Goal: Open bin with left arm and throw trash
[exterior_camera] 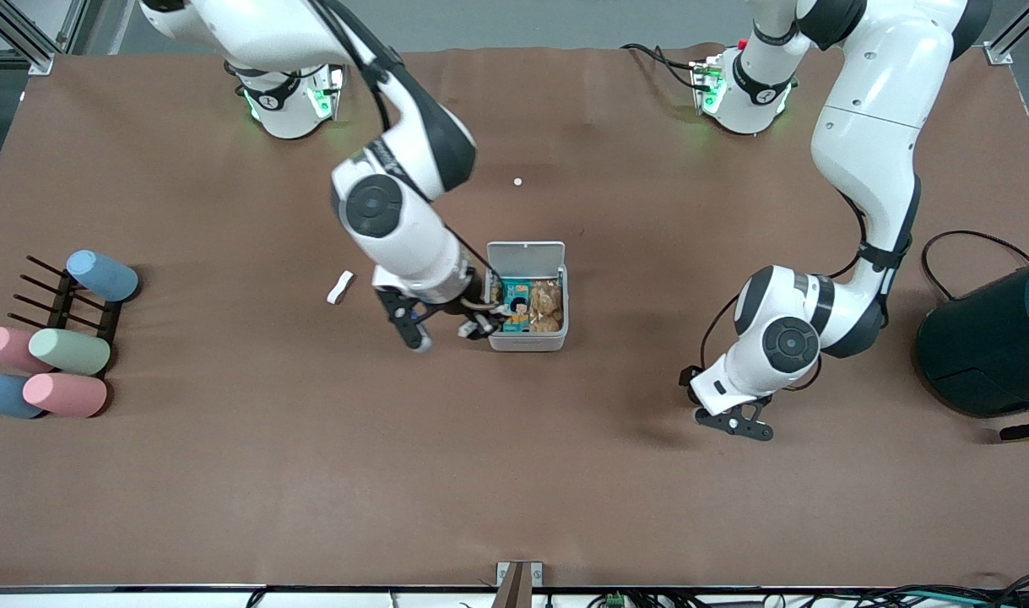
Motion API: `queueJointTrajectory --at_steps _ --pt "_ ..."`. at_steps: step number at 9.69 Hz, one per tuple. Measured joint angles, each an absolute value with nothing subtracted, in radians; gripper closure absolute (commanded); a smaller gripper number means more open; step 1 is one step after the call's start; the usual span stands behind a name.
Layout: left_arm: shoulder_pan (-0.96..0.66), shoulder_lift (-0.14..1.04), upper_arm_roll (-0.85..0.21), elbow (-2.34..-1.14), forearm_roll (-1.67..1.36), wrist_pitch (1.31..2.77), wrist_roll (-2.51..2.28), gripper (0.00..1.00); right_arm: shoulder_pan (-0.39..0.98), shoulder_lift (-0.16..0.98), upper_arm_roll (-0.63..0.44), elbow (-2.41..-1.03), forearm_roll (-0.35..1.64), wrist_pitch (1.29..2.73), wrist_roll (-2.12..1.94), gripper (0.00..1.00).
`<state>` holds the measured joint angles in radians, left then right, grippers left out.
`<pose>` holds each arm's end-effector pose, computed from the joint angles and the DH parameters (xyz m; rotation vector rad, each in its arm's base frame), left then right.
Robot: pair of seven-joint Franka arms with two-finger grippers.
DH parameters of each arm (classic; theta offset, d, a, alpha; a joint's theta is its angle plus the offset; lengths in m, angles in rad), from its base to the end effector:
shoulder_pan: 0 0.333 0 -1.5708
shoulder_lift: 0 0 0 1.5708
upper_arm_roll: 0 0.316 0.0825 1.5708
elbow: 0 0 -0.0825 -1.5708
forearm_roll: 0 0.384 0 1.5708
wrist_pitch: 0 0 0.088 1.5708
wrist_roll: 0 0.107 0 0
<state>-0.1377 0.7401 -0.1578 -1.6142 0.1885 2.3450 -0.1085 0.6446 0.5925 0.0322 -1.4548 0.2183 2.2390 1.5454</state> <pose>0.6670 -0.1859 0.1953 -3.0842 0.4316 -0.0140 0.5687 0.4594 0.3589 -2.5294 1.3736 0.1385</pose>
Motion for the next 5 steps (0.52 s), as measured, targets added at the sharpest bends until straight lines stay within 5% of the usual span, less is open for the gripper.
queueJointTrajectory --at_steps 1,3,5 --pt "-0.142 0.740 -0.159 -1.638 0.188 2.389 -0.123 0.06 0.671 0.616 0.032 -1.451 0.218 2.247 1.572 0.88" --pt "-0.138 0.741 -0.158 -1.707 0.188 2.484 -0.125 0.74 0.697 0.632 0.031 -1.450 0.218 2.246 1.585 0.52" --pt "-0.137 0.732 -0.158 -1.715 0.185 2.495 -0.128 0.97 0.701 0.639 0.030 -1.453 0.218 2.232 1.586 0.42"
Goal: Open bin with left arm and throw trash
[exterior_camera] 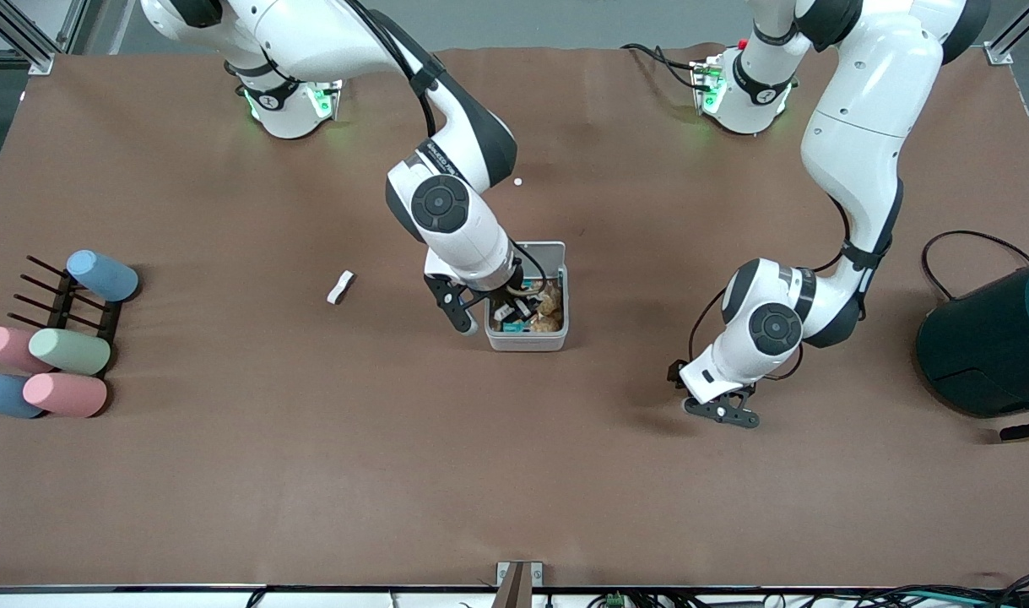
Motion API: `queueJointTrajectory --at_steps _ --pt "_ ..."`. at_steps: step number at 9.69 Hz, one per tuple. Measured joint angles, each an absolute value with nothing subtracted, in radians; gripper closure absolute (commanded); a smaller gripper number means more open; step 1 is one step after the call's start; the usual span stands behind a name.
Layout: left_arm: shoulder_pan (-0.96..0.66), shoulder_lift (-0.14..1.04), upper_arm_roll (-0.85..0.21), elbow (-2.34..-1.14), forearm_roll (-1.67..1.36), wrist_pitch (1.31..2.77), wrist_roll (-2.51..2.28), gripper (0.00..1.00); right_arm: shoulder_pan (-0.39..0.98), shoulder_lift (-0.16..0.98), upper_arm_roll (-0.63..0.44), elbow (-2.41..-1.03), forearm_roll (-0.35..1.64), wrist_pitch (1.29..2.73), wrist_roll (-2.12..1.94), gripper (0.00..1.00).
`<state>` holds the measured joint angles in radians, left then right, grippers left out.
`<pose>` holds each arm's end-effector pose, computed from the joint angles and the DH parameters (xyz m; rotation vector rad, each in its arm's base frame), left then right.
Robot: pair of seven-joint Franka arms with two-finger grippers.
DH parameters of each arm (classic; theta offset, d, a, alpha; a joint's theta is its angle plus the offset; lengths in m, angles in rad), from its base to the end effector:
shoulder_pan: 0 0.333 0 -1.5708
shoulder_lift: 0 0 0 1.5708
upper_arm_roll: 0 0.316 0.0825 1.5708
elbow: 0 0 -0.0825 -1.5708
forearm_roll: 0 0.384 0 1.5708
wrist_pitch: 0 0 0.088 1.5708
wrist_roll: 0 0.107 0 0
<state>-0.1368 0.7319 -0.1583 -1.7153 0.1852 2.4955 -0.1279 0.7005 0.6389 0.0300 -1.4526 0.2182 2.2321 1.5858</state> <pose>0.6493 -0.1879 0.1732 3.1100 -0.4205 0.0984 0.5431 0.4898 0.3253 -2.5804 1.3843 0.1853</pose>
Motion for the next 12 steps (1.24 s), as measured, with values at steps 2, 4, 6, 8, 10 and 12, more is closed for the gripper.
queueJointTrajectory --at_steps 2,4,6,8,10,12 --pt "-0.137 0.716 -0.160 -1.712 0.185 2.471 -0.130 1.00 0.700 0.645 0.027 -1.460 0.218 2.213 1.586 0.42" --pt "-0.135 0.662 -0.194 -1.671 0.183 2.320 -0.144 1.00 0.693 0.645 0.016 -1.459 0.218 2.183 1.586 0.42" --pt "-0.138 0.601 -0.276 -1.586 0.177 2.158 -0.264 1.00 0.639 0.626 0.005 -1.438 0.218 2.140 1.585 0.42" --pt "-0.149 0.589 -0.386 -1.539 0.177 2.129 -0.469 0.99 0.530 0.557 0.002 -1.421 0.218 2.021 1.550 0.41" --pt "-0.214 0.598 -0.445 -1.532 0.177 2.131 -0.666 0.98 0.429 0.513 0.001 -1.434 0.218 1.877 1.434 0.37" --pt "-0.298 0.620 -0.445 -1.526 0.177 2.161 -0.789 0.94 0.358 0.508 0.000 -1.544 0.198 1.856 1.216 0.36"
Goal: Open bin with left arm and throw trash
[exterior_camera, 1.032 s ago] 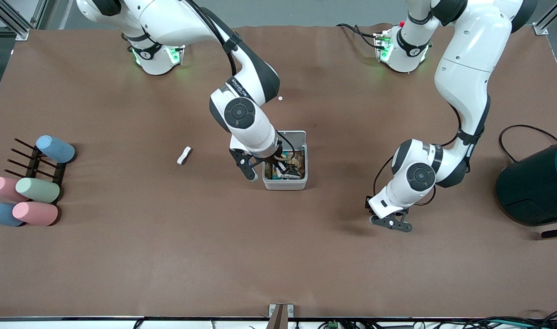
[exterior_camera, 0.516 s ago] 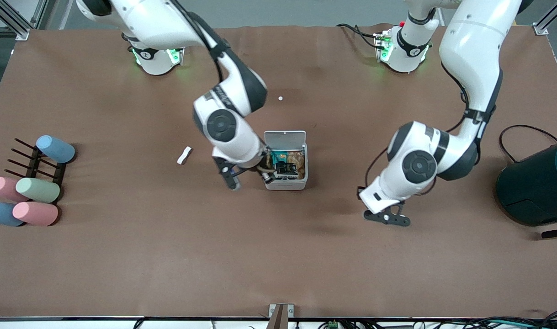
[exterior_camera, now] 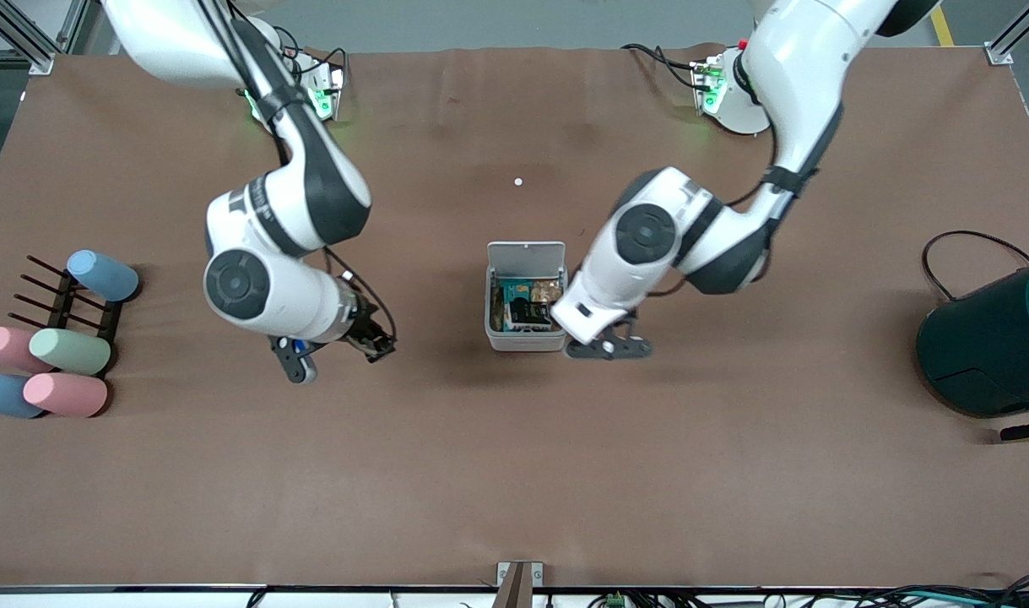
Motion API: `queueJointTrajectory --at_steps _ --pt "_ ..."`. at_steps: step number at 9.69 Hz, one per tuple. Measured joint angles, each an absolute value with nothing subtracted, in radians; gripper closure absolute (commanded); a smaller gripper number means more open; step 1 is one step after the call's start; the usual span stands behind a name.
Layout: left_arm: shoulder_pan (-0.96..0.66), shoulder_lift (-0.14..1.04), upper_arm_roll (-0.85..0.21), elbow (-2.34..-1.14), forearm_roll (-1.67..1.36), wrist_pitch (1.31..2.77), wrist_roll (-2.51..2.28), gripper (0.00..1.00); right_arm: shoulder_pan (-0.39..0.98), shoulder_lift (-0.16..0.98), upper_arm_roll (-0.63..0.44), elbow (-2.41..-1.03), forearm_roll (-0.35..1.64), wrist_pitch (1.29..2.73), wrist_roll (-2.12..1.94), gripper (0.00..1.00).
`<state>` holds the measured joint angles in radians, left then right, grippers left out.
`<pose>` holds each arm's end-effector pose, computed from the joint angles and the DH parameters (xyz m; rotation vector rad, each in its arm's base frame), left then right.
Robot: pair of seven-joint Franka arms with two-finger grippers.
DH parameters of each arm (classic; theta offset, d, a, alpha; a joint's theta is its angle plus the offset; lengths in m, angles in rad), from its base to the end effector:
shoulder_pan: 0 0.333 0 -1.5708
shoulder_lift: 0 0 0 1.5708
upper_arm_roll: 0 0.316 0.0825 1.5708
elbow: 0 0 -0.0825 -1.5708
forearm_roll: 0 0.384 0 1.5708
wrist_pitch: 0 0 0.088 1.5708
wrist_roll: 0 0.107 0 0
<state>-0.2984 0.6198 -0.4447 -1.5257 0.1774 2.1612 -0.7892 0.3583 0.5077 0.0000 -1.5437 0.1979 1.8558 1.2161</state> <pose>0.5602 -0.4342 0.3297 3.0156 0.0533 -0.0187 0.6226 0.2495 0.3439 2.7739 -1.3956 -0.4183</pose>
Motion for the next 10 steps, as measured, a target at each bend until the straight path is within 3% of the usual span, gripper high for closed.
queueJointTrajectory --at_steps 1,2,4,7,8,9,10 --pt "-0.317 0.631 -0.444 -1.524 0.177 2.176 -0.815 0.87 0.329 0.493 0.000 -1.644 0.183 1.905 1.110 0.30" --pt "-0.328 0.643 -0.444 -1.523 0.178 2.183 -0.829 0.64 0.307 0.462 0.000 -1.767 0.175 2.002 1.011 0.25" --pt "-0.337 0.657 -0.443 -1.521 0.208 2.192 -0.835 0.00 0.284 0.371 0.000 -2.062 0.172 2.240 0.787 0.16" --pt "-0.336 0.660 -0.441 -1.519 0.254 2.196 -0.841 0.00 0.291 0.318 0.012 -2.291 0.168 2.438 0.672 0.18" --pt "-0.333 0.660 -0.441 -1.515 0.254 2.197 -0.841 0.00 0.301 0.318 0.016 -2.314 0.161 2.482 0.669 0.27" --pt "-0.326 0.659 -0.439 -1.507 0.255 2.197 -0.841 0.00 0.311 0.320 0.016 -2.328 0.156 2.520 0.669 0.52" --pt "-0.308 0.654 -0.437 -1.494 0.256 2.195 -0.841 0.00 0.315 0.325 0.017 -2.336 0.155 2.542 0.669 0.68"
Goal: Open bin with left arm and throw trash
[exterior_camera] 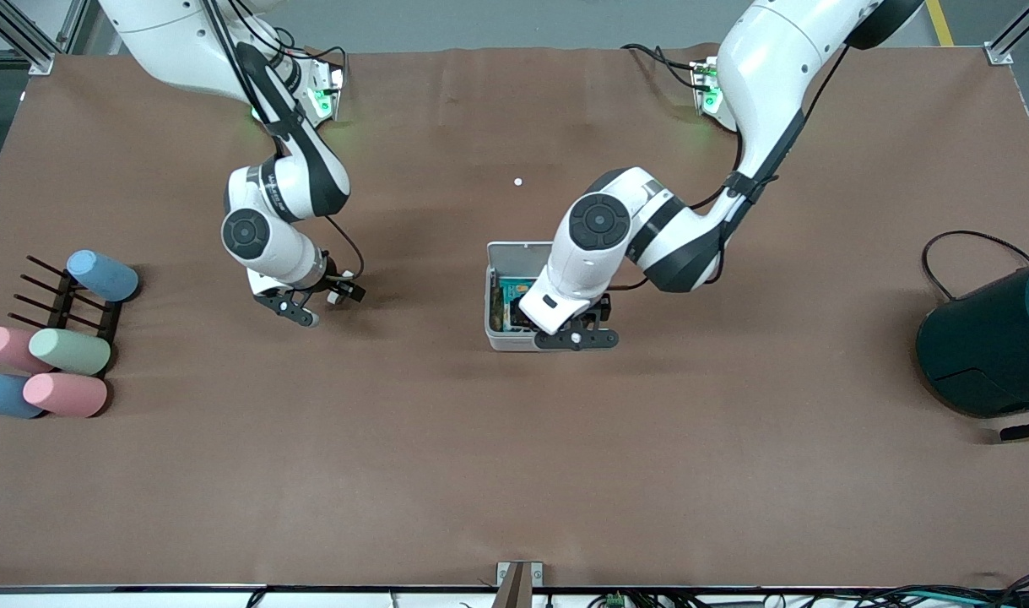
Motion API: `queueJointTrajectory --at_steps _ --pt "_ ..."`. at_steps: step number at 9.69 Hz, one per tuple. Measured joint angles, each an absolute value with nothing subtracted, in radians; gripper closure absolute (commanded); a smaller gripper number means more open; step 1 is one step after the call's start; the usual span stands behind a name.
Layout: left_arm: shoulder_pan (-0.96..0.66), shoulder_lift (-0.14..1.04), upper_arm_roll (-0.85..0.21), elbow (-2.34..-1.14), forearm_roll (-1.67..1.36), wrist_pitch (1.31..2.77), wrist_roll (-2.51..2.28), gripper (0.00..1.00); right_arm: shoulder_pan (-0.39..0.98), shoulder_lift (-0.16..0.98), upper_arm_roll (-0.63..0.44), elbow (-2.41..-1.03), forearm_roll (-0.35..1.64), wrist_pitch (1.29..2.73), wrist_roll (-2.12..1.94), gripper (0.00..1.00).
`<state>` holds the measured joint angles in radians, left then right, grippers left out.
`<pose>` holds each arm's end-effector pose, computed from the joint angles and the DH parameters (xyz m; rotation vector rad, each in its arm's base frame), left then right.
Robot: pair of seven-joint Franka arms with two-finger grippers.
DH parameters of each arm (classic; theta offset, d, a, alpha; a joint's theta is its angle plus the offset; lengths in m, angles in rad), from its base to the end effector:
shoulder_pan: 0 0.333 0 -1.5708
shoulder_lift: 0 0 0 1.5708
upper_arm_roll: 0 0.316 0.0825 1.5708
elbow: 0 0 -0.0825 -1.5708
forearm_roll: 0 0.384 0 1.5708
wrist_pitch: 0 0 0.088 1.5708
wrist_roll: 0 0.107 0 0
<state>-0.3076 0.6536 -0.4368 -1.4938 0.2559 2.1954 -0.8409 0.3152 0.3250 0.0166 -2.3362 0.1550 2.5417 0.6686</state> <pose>0.5713 -0.4372 0.3235 3.0306 0.0791 0.0769 0.4772 0.1628 0.1869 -3.0301 0.7265 0.2273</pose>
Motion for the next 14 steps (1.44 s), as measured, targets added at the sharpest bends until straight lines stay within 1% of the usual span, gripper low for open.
queueJointTrajectory --at_steps 1,3,4,5,6,7,8,9,10,11,12,13,14 --pt "-0.266 0.633 -0.437 -1.481 0.256 2.168 -0.841 0.00 0.315 0.327 0.017 -2.340 0.155 2.547 0.668 0.69" --pt "-0.146 0.550 -0.443 -1.465 0.255 2.003 -0.748 0.00 0.315 0.334 0.016 -2.343 0.154 2.547 0.667 0.69" --pt "-0.090 0.502 -0.444 -1.460 0.240 1.923 -0.678 0.00 0.315 0.345 0.016 -2.343 0.154 2.547 0.666 0.79" --pt "-0.041 0.459 -0.449 -1.453 0.209 1.868 -0.602 0.00 0.316 0.349 0.017 -2.342 0.154 2.553 0.664 0.94" --pt "0.017 0.420 -0.464 -1.447 0.186 1.824 -0.519 0.00 0.318 0.348 0.018 -2.341 0.154 2.554 0.664 0.98" --pt "0.068 0.385 -0.476 -1.443 0.174 1.779 -0.438 0.00 0.318 0.348 0.018 -2.340 0.154 2.553 0.664 0.98" --pt "0.093 0.342 -0.469 -1.438 0.168 1.731 -0.381 0.00 0.318 0.344 0.018 -2.334 0.154 2.536 0.665 0.99" --pt "0.088 0.286 -0.432 -1.434 0.142 1.673 -0.349 0.00 0.318 0.326 0.018 -2.304 0.155 2.473 0.680 0.99" --pt "0.055 0.213 -0.344 -1.436 0.073 1.609 -0.325 0.00 0.318 0.294 0.018 -2.233 0.157 2.359 0.728 1.00" --pt "0.003 0.129 -0.223 -1.457 0.017 1.564 -0.276 0.00 0.322 0.261 0.021 -2.109 0.167 2.221 0.811 1.00" --pt "-0.031 0.046 -0.133 -1.501 -0.002 1.546 -0.205 0.00 0.339 0.240 0.025 -1.960 0.203 2.116 0.906 1.00" --pt "-0.051 -0.017 -0.075 -1.548 -0.006 1.544 -0.135 0.00 0.379 0.238 0.028 -1.829 0.235 2.065 1.005 1.00" --pt "-0.071 -0.051 -0.031 -1.575 -0.005 1.545 -0.080 0.00 0.433 0.256 0.030 -1.739 0.244 2.055 1.101 0.99"
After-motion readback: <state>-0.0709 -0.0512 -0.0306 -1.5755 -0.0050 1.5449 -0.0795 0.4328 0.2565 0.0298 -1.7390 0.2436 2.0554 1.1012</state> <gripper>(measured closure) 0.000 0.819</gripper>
